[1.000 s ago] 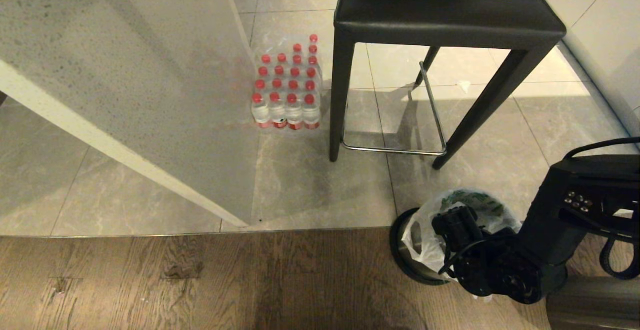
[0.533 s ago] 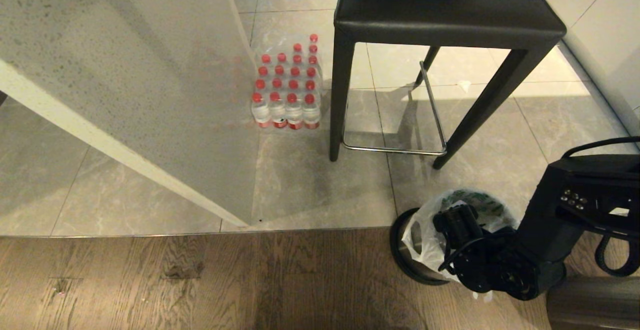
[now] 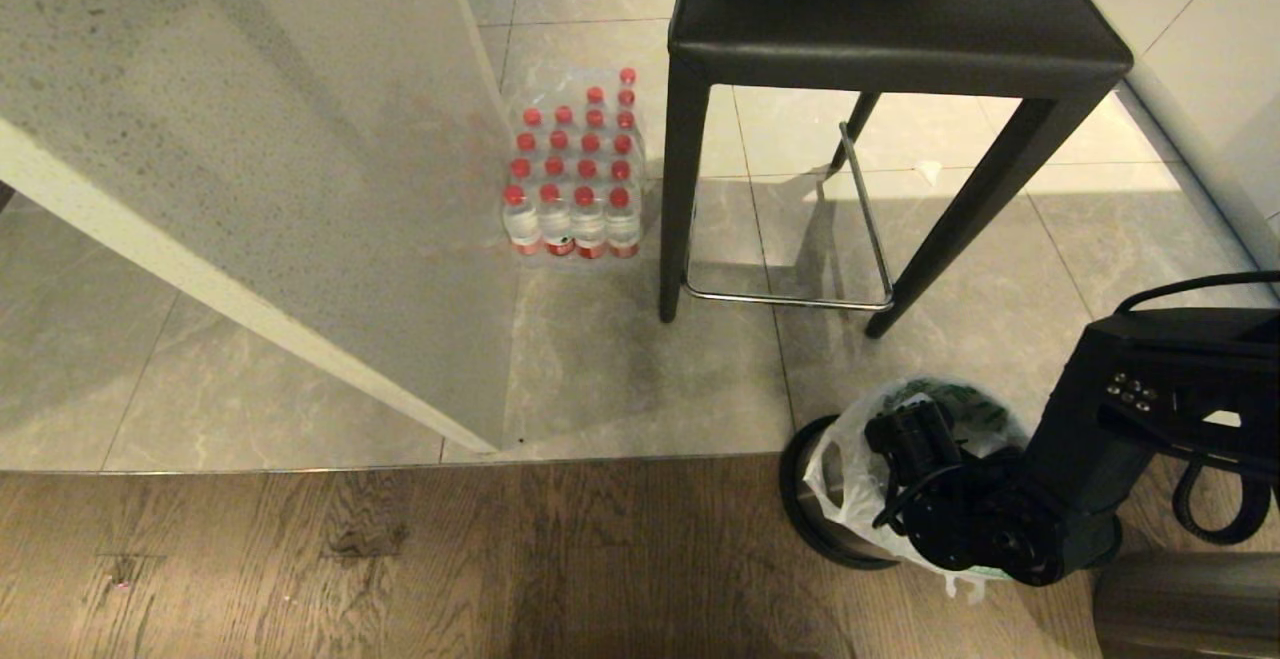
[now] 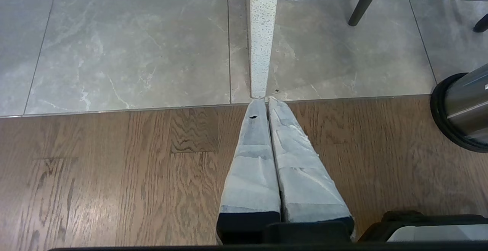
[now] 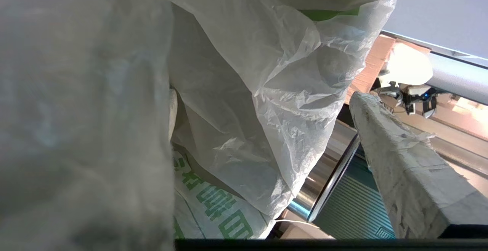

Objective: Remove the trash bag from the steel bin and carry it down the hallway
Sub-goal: Pick up the trash bag

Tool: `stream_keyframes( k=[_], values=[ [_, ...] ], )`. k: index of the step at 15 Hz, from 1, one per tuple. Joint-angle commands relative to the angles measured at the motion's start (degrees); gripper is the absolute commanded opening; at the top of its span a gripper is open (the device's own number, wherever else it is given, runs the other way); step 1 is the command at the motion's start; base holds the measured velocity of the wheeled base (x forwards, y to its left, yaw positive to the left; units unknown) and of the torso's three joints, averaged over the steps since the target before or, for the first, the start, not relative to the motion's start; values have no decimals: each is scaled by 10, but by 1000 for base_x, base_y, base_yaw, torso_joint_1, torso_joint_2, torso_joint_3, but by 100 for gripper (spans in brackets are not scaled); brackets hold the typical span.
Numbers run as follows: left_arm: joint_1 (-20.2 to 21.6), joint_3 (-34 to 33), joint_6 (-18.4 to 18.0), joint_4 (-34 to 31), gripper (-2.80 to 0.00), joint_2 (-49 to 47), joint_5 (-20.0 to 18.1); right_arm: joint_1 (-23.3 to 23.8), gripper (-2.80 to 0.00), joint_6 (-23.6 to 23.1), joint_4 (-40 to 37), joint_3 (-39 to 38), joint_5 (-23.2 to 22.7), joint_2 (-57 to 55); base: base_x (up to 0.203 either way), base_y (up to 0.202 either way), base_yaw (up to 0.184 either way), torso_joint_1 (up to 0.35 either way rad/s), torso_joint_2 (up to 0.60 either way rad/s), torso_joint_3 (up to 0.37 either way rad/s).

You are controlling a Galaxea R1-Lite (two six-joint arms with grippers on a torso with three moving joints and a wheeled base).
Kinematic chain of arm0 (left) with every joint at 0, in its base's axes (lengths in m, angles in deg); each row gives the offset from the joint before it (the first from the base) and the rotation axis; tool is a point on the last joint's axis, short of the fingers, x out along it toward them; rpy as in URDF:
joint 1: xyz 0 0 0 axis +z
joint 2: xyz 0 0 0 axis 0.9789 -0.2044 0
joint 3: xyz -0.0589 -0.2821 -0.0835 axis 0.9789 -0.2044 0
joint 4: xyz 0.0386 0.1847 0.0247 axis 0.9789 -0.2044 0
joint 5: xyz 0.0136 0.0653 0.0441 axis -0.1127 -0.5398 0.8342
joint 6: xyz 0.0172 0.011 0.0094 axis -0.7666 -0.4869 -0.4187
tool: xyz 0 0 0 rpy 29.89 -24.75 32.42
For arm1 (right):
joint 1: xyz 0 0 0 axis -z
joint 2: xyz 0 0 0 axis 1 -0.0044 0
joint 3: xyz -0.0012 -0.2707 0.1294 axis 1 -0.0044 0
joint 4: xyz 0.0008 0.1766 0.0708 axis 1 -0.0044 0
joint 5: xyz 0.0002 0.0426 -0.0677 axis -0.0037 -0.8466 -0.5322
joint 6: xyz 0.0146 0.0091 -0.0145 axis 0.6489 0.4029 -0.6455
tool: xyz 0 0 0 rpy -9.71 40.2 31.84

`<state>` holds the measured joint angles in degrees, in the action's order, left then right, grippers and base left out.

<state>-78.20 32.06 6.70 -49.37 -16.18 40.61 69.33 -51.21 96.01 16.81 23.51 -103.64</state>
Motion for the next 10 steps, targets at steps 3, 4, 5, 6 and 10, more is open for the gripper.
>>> stream_keyframes(
  k=[3, 4, 5, 6, 10],
  values=[
    [0, 0, 0, 0, -280, 0, 0, -1, 0, 0, 2, 0, 3, -10, 0, 0, 0, 0, 0, 0],
    [0, 0, 0, 0, -280, 0, 0, -1, -280, 0, 2, 0, 3, -11, 0, 0, 0, 0, 0, 0],
    [0, 0, 0, 0, -280, 0, 0, -1, -280, -1, -2, 0, 2, -11, 0, 0, 0, 0, 0, 0],
    [0, 0, 0, 0, -280, 0, 0, -1, -280, -1, 2, 2, 3, -14, 0, 0, 0, 0, 0, 0],
    [0, 0, 0, 0, -280, 0, 0, -1, -280, -1, 20, 7, 3, -16, 0, 0, 0, 0, 0, 0]
  ],
)
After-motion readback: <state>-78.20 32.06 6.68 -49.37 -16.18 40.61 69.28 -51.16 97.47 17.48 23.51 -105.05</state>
